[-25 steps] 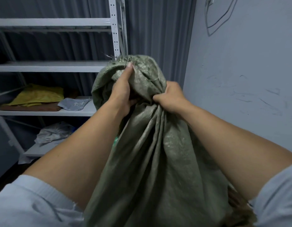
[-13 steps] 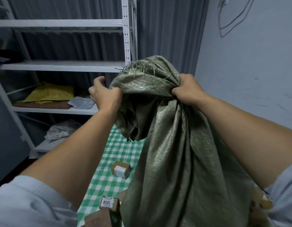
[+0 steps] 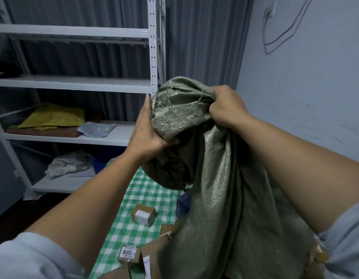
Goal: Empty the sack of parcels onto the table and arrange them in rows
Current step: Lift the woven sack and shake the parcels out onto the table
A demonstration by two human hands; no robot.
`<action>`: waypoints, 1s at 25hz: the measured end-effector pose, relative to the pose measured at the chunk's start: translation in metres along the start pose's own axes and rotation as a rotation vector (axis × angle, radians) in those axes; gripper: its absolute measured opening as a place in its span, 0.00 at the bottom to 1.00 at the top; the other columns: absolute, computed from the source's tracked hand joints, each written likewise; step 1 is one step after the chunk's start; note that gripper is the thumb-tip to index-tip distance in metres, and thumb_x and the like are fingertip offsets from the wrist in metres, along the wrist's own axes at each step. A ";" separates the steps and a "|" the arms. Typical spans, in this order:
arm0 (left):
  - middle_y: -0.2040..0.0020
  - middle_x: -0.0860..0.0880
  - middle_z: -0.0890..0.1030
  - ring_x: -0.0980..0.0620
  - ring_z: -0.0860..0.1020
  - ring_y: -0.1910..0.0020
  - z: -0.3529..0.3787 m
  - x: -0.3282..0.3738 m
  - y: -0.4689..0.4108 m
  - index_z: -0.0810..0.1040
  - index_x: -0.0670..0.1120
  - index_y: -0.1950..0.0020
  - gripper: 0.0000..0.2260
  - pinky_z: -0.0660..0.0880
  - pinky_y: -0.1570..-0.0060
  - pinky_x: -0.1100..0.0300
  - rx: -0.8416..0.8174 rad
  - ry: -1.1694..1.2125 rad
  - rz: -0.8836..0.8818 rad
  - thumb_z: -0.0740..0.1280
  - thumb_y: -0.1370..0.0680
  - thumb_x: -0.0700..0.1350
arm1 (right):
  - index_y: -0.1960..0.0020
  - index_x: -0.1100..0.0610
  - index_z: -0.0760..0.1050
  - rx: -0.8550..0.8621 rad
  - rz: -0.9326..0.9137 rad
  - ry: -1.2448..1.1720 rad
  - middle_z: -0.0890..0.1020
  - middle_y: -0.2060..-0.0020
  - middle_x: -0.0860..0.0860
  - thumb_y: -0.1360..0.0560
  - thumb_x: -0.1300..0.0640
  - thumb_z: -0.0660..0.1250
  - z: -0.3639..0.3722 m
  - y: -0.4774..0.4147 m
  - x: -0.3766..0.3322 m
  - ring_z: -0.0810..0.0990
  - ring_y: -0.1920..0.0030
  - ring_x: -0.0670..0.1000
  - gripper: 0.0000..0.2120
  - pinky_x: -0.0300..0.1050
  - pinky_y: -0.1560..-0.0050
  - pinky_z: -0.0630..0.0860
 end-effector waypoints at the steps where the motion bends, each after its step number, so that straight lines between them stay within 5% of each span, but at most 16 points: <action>1: 0.21 0.51 0.62 0.56 0.64 0.23 0.012 -0.002 0.005 0.42 0.55 0.18 0.66 0.63 0.24 0.49 -0.103 0.120 -0.031 0.85 0.41 0.57 | 0.50 0.56 0.81 -0.004 0.029 -0.028 0.84 0.56 0.54 0.30 0.69 0.57 0.004 0.000 0.003 0.81 0.50 0.59 0.18 0.52 0.52 0.79; 4: 0.27 0.54 0.71 0.59 0.72 0.29 0.042 -0.003 0.028 0.54 0.54 0.21 0.57 0.67 0.27 0.55 -0.362 0.276 -0.088 0.86 0.41 0.48 | 0.56 0.57 0.81 0.044 0.153 -0.162 0.83 0.60 0.52 0.32 0.70 0.59 0.014 -0.003 0.010 0.80 0.55 0.55 0.14 0.46 0.59 0.75; 7: 0.34 0.55 0.78 0.61 0.77 0.35 0.060 -0.004 0.053 0.65 0.51 0.26 0.47 0.72 0.33 0.59 -0.438 0.302 -0.170 0.85 0.39 0.51 | 0.58 0.55 0.81 0.134 0.283 -0.340 0.82 0.60 0.48 0.32 0.68 0.60 0.026 0.002 0.005 0.80 0.55 0.50 0.14 0.39 0.60 0.71; 9: 0.38 0.53 0.82 0.58 0.80 0.38 0.070 0.003 0.063 0.72 0.48 0.30 0.38 0.75 0.36 0.60 -0.448 0.404 -0.204 0.83 0.36 0.47 | 0.59 0.55 0.81 0.178 0.369 -0.483 0.83 0.60 0.48 0.32 0.68 0.59 0.034 0.007 -0.001 0.82 0.55 0.51 0.15 0.43 0.57 0.78; 13: 0.44 0.51 0.85 0.57 0.83 0.44 0.062 -0.007 0.058 0.81 0.46 0.38 0.27 0.79 0.40 0.58 -0.035 0.432 -0.289 0.82 0.36 0.40 | 0.62 0.61 0.81 0.018 0.392 -0.746 0.83 0.64 0.57 0.35 0.68 0.62 0.057 0.007 -0.030 0.85 0.57 0.61 0.10 0.57 0.59 0.83; 15: 0.50 0.52 0.86 0.55 0.84 0.49 0.052 -0.026 0.056 0.83 0.47 0.45 0.21 0.80 0.45 0.57 0.180 0.448 -0.437 0.79 0.37 0.42 | 0.64 0.62 0.77 -0.119 0.320 -0.887 0.76 0.69 0.58 0.42 0.67 0.65 0.062 0.008 -0.050 0.78 0.65 0.61 0.08 0.55 0.67 0.73; 18: 0.60 0.48 0.85 0.49 0.82 0.60 0.033 -0.039 0.050 0.82 0.44 0.56 0.08 0.79 0.57 0.51 0.336 0.498 -0.586 0.74 0.33 0.41 | 0.44 0.60 0.79 -0.177 0.183 -0.780 0.82 0.51 0.55 0.40 0.62 0.73 0.047 0.006 -0.056 0.81 0.49 0.54 0.23 0.44 0.56 0.73; 21: 0.62 0.48 0.82 0.48 0.79 0.61 0.004 -0.040 0.040 0.79 0.44 0.59 0.04 0.75 0.60 0.54 0.495 0.563 -0.611 0.73 0.30 0.39 | 0.23 0.56 0.62 -0.214 0.095 -0.413 0.70 0.28 0.53 0.34 0.47 0.81 0.038 0.015 -0.036 0.71 0.29 0.52 0.46 0.43 0.36 0.69; 25: 0.60 0.54 0.83 0.54 0.80 0.60 -0.020 -0.042 0.024 0.80 0.45 0.60 0.05 0.77 0.57 0.58 0.598 0.697 -0.605 0.75 0.29 0.40 | 0.24 0.51 0.60 -0.452 0.141 -0.378 0.73 0.32 0.46 0.47 0.31 0.83 0.071 0.052 0.004 0.75 0.34 0.49 0.60 0.54 0.30 0.73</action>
Point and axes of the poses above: each hand's wrist, its own y-axis away from the middle knuckle, its own z-axis out of the palm, x = y × z, the point moved 8 cm from there along -y, towards the middle knuckle
